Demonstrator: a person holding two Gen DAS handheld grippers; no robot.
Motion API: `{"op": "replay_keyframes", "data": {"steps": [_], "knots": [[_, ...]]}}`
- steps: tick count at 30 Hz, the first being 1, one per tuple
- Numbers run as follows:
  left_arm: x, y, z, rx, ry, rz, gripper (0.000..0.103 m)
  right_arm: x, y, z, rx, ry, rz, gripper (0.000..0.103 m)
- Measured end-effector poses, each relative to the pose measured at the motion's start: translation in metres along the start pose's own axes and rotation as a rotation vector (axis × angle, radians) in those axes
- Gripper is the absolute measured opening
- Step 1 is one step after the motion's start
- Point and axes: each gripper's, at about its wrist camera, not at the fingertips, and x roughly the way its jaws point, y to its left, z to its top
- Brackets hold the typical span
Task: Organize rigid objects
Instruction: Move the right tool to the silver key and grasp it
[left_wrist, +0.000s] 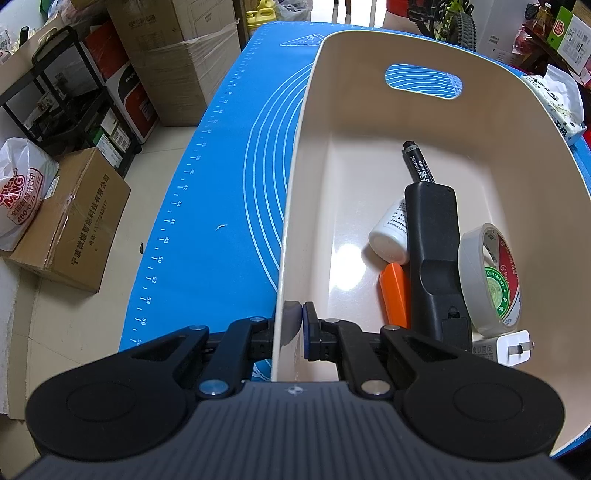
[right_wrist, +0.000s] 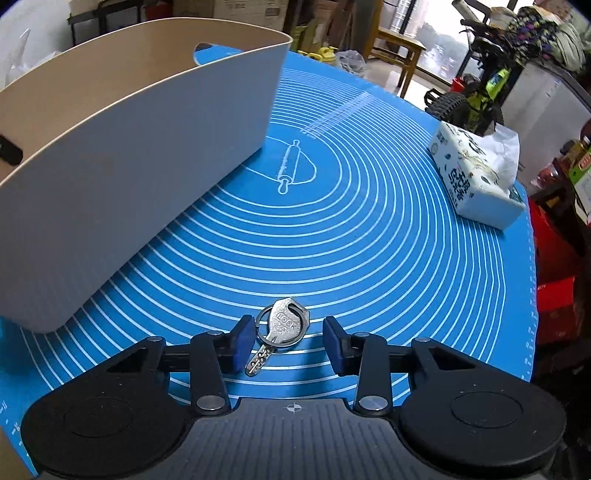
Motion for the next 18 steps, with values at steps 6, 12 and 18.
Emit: {"op": "replay_keyframes", "data": {"steps": [6,12,18], "knots": [[0.0,-0.001,0.0,0.001,-0.001,0.004,0.01,-0.001,0.001,-0.001,-0.029,-0.023,-0.025,0.05],[0.0,-0.001,0.0,0.001,-0.001,0.004,0.01,-0.002,0.002,0.005,-0.048,-0.066,-0.043,0.049],[0.0,-0.001,0.0,0.001,-0.001,0.003,0.01,0.001,-0.005,0.014,-0.026,-0.095,-0.048,0.048]]}}
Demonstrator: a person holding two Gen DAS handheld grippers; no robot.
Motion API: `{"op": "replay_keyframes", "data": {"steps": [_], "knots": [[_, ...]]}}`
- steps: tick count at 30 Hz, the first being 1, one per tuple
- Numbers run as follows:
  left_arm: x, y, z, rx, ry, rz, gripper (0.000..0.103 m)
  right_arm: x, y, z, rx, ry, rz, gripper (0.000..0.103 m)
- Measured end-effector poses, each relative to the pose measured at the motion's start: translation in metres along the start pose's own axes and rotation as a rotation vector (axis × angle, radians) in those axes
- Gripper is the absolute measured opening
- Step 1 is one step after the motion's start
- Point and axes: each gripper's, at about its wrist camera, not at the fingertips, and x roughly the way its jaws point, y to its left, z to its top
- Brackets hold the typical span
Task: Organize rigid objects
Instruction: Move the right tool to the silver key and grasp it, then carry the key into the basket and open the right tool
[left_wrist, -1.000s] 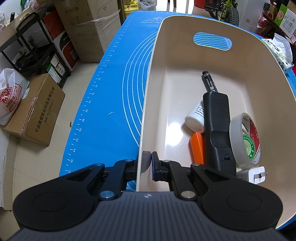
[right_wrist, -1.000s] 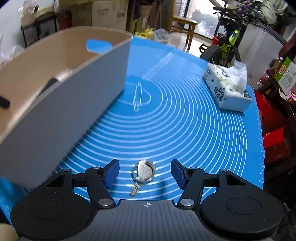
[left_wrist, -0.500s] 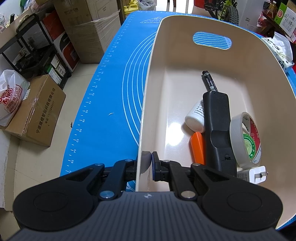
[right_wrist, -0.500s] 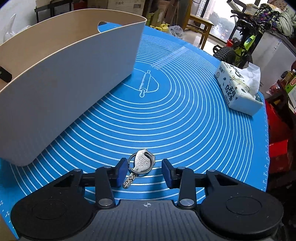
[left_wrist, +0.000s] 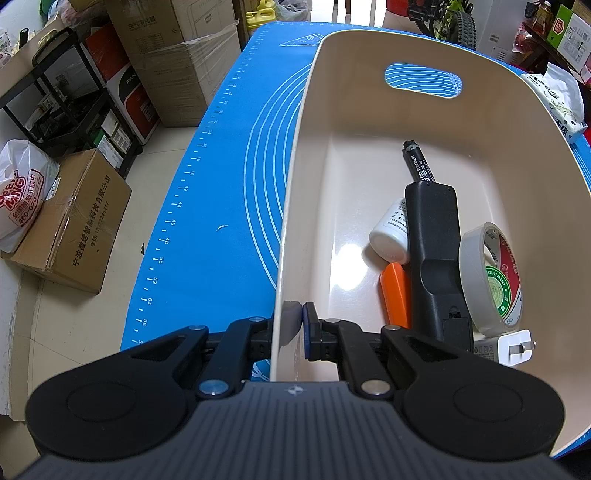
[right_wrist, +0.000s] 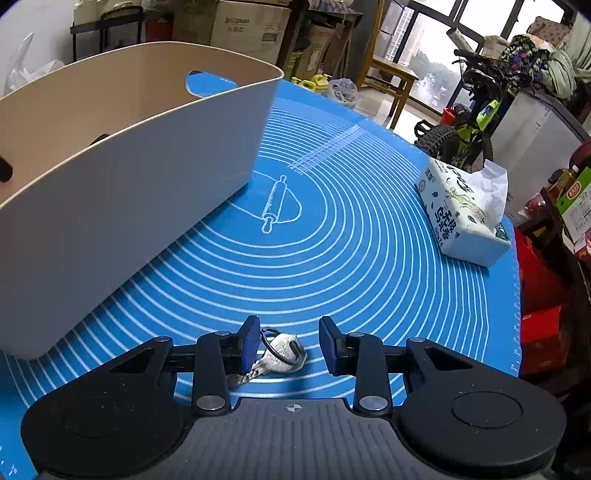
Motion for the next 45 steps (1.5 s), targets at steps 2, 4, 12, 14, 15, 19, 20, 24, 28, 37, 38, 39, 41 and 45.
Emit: {"op": "replay_keyframes", "data": {"steps": [2,4,12,14,15,19,20,24,28,37,38,39,41,45], "knots": [[0.0,0.0,0.0,0.0,0.0,0.0,0.01,0.004,-0.002,0.001,-0.002,0.004,-0.002,0.044],[0.0,0.0,0.0,0.001,0.0,0.0,0.01,0.009,-0.005,0.002,0.003,0.011,0.002,0.041],[0.0,0.0,0.0,0.001,0.001,0.003,0.011,0.018,-0.025,0.0,0.098,0.015,0.065,0.025],[-0.001,-0.001,0.0,0.001,0.0,0.004,0.011,0.018,-0.024,0.0,0.105,0.019,0.081,0.013],[-0.001,-0.001,0.0,0.001,0.0,0.004,0.011,0.017,-0.023,0.0,0.103,0.02,0.087,0.014],[-0.001,-0.001,0.0,0.002,0.001,0.004,0.011,0.013,-0.02,0.0,0.114,0.014,0.072,0.013],[-0.001,-0.001,0.0,0.002,0.001,0.004,0.011,0.01,-0.022,0.001,0.128,0.01,0.068,0.013],[-0.001,-0.001,0.0,0.001,0.0,0.003,0.011,-0.007,-0.026,0.005,0.167,-0.027,0.054,0.013],[-0.001,-0.001,0.0,0.0,0.0,0.002,0.011,-0.023,-0.027,0.01,0.18,-0.058,0.039,0.013],[-0.001,-0.001,0.0,0.001,0.0,0.002,0.011,-0.055,-0.021,0.024,0.187,-0.143,-0.018,0.013],[-0.001,-0.001,0.0,0.002,-0.001,0.002,0.011,-0.058,-0.02,0.026,0.188,-0.153,-0.021,0.013],[-0.001,-0.001,0.0,0.002,-0.001,0.002,0.011,-0.063,-0.019,0.029,0.187,-0.166,-0.023,0.013],[-0.001,0.0,-0.001,0.001,-0.002,0.001,0.011,-0.073,-0.018,0.035,0.186,-0.202,-0.029,0.013],[-0.001,0.0,-0.001,0.002,-0.002,0.001,0.011,-0.094,-0.012,0.05,0.19,-0.281,-0.044,0.013]]}}
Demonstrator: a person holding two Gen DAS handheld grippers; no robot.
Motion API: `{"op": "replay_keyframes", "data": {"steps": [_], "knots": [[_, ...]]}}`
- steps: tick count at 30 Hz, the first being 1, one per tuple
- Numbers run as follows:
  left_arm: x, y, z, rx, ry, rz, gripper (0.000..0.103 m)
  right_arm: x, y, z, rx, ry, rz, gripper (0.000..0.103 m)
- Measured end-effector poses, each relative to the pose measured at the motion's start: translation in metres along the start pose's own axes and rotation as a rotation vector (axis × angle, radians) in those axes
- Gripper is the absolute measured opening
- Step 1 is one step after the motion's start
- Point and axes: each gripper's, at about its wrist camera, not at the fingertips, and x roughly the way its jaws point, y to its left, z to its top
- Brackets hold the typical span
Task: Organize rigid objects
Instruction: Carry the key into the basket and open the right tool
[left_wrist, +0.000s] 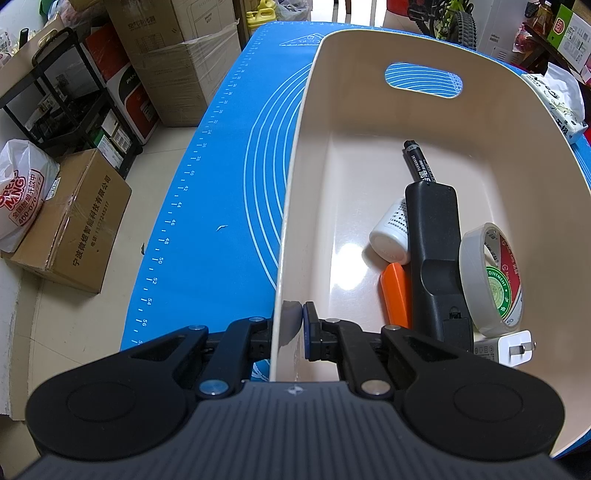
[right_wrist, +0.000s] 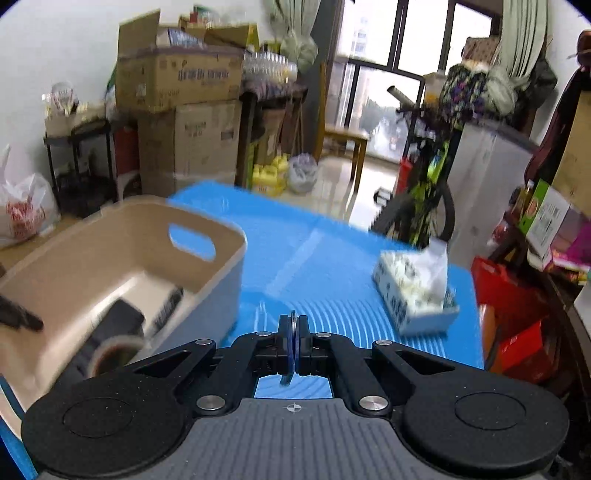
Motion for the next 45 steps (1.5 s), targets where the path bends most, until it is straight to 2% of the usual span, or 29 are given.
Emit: {"op": "replay_keyframes", "data": {"steps": [7,14,19,24,30,36,37,38,41,44,45], "knots": [[0.0,0.0,0.0,0.0,0.0,0.0,0.011,-0.022,0.03,0.038,0.012,-0.117,0.044,0.013],[0.0,0.0,0.0,0.0,0.0,-0.001,0.011,-0.016,0.076,0.062,-0.006,-0.132,0.127,0.013],[0.0,0.0,0.0,0.0,0.0,-0.001,0.01,-0.004,0.108,0.057,-0.025,-0.083,0.168,0.013],[0.001,-0.001,0.001,0.0,-0.002,-0.003,0.01,0.014,0.133,0.04,-0.037,0.015,0.181,0.013],[0.002,-0.001,0.001,0.0,-0.004,-0.004,0.01,0.035,0.143,0.024,-0.003,0.153,0.196,0.014],[0.002,-0.002,0.001,0.003,-0.005,-0.001,0.01,0.041,0.146,0.014,0.025,0.203,0.207,0.016],[0.002,-0.002,0.001,0.003,-0.006,-0.001,0.01,0.039,0.146,0.013,0.032,0.203,0.204,0.018],[0.002,-0.002,0.001,0.006,-0.007,0.001,0.01,0.037,0.145,0.012,0.041,0.198,0.198,0.034],[-0.002,-0.003,0.0,0.011,-0.018,0.009,0.012,0.026,0.14,0.013,0.072,0.177,0.187,0.057],[-0.009,-0.003,0.0,0.005,-0.031,0.012,0.018,0.013,0.133,0.016,0.104,0.156,0.171,0.062],[-0.013,-0.005,-0.001,0.006,-0.043,0.012,0.037,0.008,0.131,0.017,0.117,0.152,0.167,0.063]]}}
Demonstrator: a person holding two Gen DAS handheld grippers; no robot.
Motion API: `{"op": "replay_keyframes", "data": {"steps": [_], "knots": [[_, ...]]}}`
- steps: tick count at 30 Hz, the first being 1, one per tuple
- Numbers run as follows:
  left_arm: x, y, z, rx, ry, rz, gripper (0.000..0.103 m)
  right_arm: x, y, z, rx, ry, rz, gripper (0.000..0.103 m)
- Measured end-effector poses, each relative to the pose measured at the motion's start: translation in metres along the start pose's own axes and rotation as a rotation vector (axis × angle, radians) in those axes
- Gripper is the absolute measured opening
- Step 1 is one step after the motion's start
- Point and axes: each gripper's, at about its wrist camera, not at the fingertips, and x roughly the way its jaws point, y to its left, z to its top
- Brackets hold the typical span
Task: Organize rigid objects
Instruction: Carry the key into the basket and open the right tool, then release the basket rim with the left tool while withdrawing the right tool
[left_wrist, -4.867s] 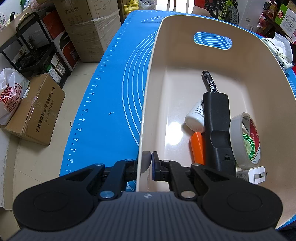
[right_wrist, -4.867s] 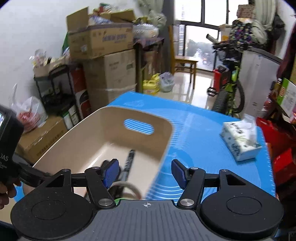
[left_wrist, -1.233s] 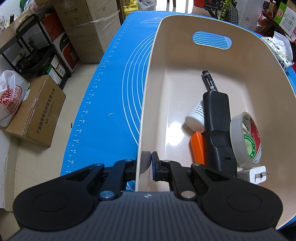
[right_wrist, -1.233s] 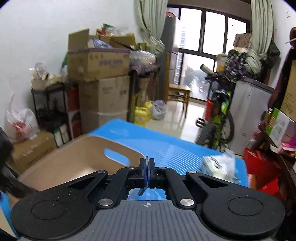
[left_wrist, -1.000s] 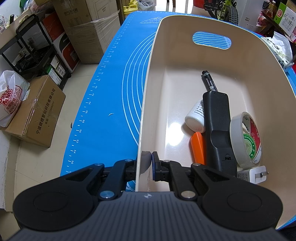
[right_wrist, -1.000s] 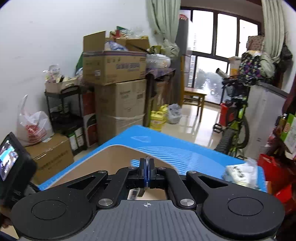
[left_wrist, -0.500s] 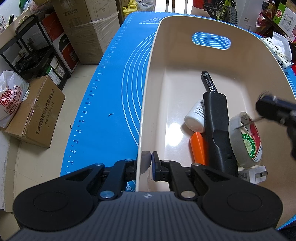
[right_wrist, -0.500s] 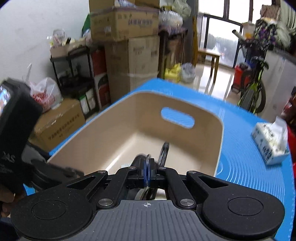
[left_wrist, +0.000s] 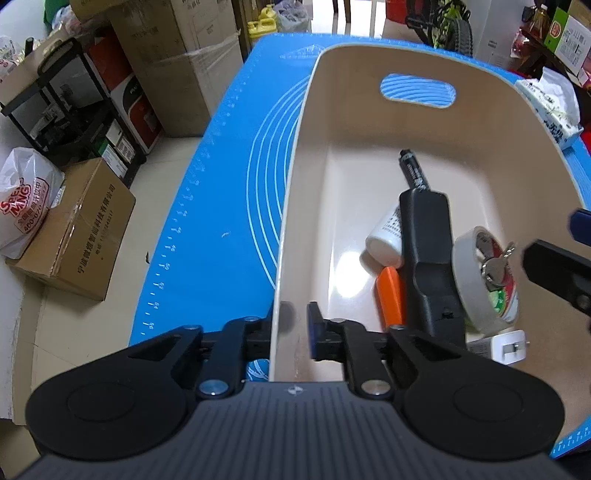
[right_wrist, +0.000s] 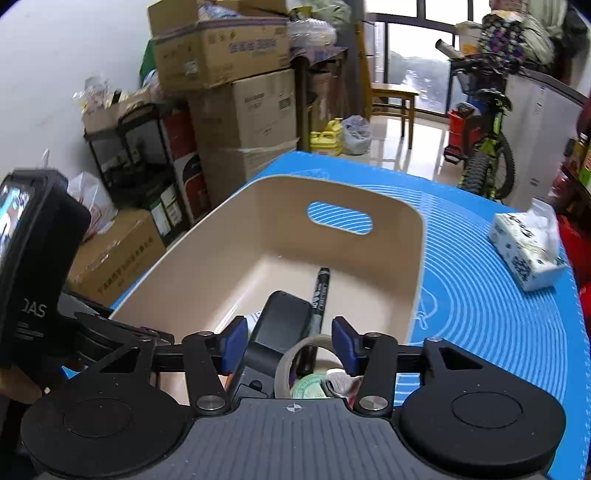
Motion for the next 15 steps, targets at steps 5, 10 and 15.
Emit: {"op": "replay_keyframes", "data": {"steps": [5,10,15], "knots": [[-0.032,-0.011,-0.002,0.01,-0.099,-0.01,0.069,-0.029,-0.013,-0.003,0.043,-0.037,-0.022,0.079],[-0.059,-0.016,-0.011,-0.009,-0.141,-0.031,0.07,-0.056,-0.026,-0.009,0.091,-0.056,-0.05,0.089],[-0.093,-0.018,-0.027,-0.02,-0.198,-0.038,0.071,-0.089,-0.031,-0.019,0.108,-0.097,-0.085,0.094]]}}
